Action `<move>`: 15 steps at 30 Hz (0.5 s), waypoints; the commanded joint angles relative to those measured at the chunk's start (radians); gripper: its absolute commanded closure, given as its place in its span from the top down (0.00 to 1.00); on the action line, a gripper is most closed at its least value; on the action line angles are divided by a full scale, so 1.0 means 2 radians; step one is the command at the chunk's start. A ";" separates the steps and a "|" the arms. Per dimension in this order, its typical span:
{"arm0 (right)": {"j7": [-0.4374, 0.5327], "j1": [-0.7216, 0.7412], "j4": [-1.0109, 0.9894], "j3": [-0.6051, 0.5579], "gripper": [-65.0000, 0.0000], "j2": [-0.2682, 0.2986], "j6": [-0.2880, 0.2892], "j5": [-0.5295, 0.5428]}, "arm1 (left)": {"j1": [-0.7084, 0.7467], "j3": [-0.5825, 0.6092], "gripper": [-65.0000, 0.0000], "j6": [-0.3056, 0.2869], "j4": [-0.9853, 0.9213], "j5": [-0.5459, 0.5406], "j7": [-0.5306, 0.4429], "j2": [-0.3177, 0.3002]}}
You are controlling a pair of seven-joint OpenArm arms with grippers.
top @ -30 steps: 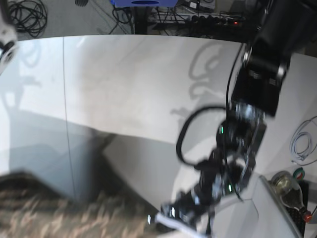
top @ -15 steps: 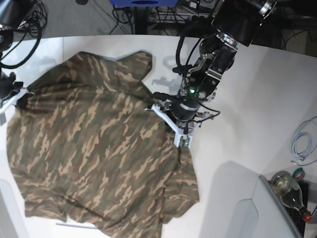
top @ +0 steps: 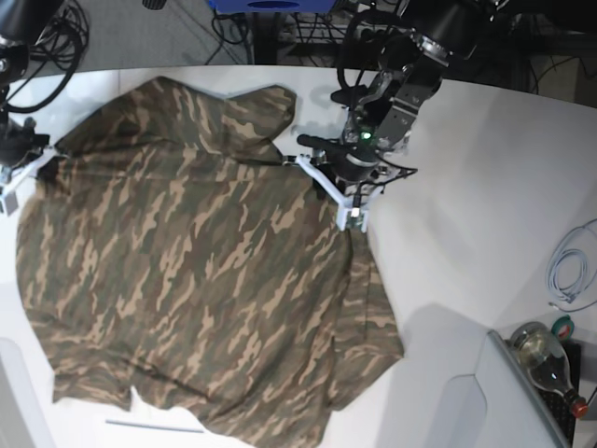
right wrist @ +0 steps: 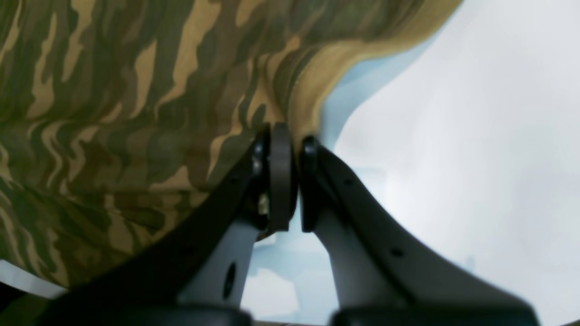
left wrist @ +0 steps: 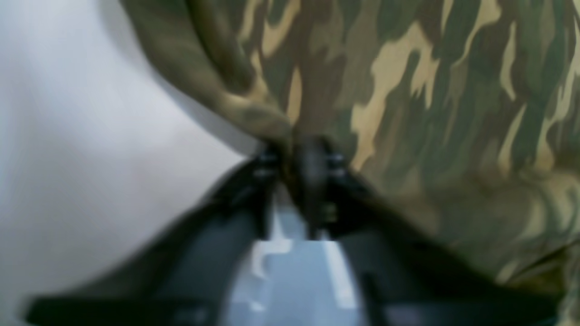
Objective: Layout the t-shirt on the table in an organized manner, then fold the t-shirt properly
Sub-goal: 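Grasp the shirt hem with the left gripper and pull it outward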
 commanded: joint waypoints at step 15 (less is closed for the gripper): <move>0.008 -0.040 0.009 -0.002 0.00 0.035 0.002 0.006 | -0.146 -0.130 0.59 0.003 -0.041 -0.014 -0.005 0.027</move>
